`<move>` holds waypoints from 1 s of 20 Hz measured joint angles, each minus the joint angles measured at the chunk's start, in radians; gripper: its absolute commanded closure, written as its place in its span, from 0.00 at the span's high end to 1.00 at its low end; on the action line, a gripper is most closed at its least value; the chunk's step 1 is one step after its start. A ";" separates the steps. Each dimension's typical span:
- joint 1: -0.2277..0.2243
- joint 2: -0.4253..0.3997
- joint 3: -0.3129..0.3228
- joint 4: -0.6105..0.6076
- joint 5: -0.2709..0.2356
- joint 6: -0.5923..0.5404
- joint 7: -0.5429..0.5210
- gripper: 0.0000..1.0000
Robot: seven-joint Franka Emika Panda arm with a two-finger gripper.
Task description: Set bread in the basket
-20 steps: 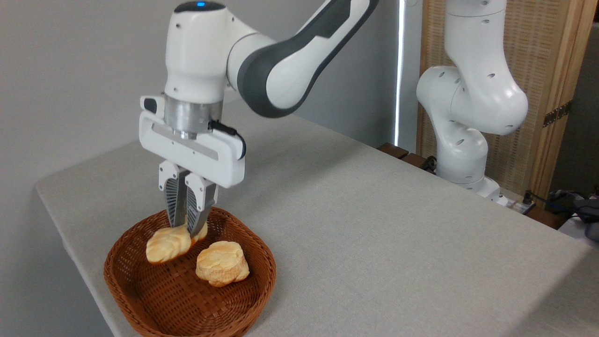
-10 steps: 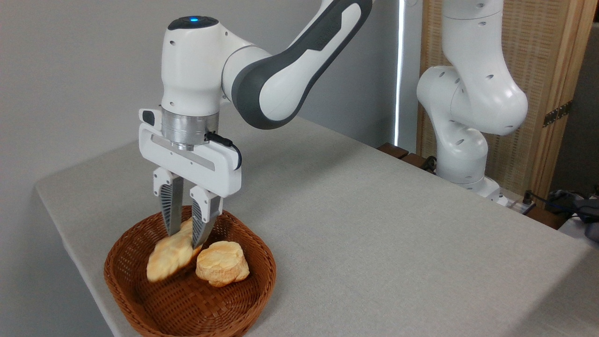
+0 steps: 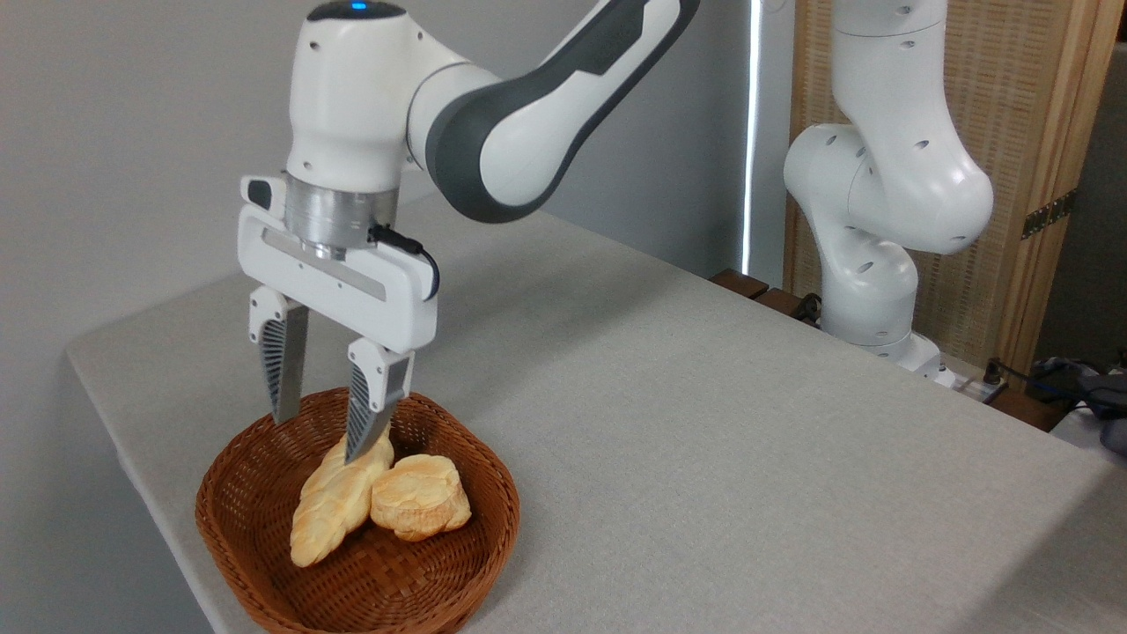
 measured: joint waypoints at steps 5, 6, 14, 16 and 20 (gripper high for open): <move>0.003 -0.036 0.007 0.045 0.000 -0.092 0.000 1.00; 0.004 -0.051 0.013 0.050 0.000 -0.116 0.000 1.00; 0.008 -0.162 0.045 0.055 0.000 -0.311 0.069 1.00; 0.009 -0.177 0.061 0.055 0.000 -0.362 0.130 1.00; 0.011 -0.198 0.076 0.054 0.000 -0.429 0.266 1.00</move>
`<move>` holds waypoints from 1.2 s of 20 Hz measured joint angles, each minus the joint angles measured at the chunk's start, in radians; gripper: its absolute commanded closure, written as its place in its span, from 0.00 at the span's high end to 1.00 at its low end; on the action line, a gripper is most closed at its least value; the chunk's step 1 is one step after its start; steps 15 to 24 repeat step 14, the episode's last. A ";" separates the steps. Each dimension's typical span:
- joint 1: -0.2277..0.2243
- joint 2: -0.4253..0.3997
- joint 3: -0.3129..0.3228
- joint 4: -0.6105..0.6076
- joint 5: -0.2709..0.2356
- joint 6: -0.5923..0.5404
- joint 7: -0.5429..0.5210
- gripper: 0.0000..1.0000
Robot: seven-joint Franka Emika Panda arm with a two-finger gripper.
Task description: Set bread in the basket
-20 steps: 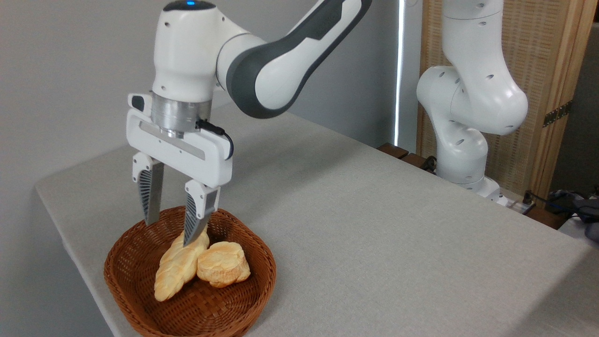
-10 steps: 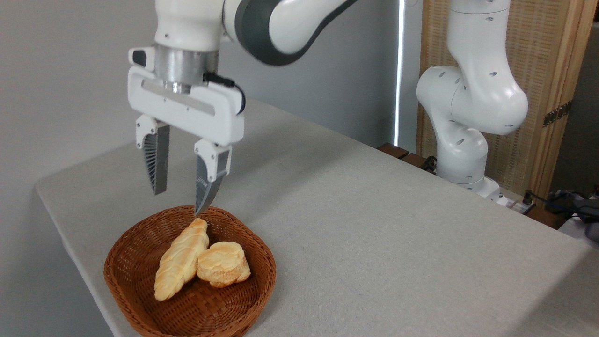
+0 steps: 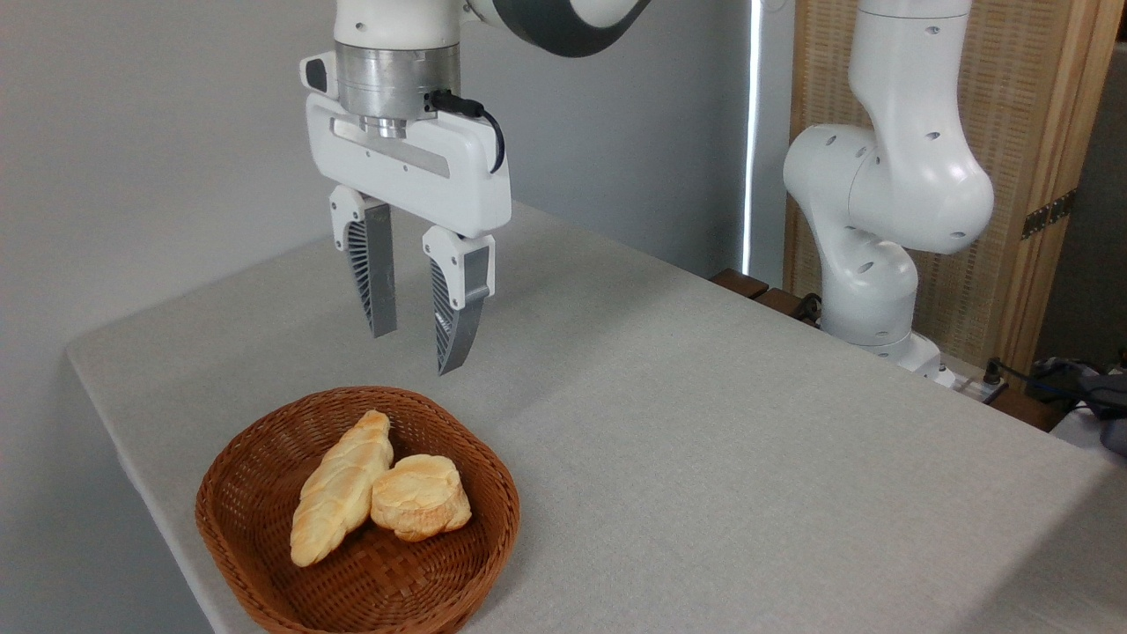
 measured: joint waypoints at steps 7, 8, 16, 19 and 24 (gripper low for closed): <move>0.001 -0.001 0.033 -0.004 0.000 -0.028 0.171 1.00; 0.001 -0.001 0.039 -0.005 0.000 -0.033 0.190 1.00; 0.001 0.002 0.048 -0.009 0.000 -0.039 0.214 1.00; 0.001 0.002 0.048 -0.009 0.000 -0.039 0.214 1.00; 0.001 0.002 0.048 -0.009 0.000 -0.039 0.214 1.00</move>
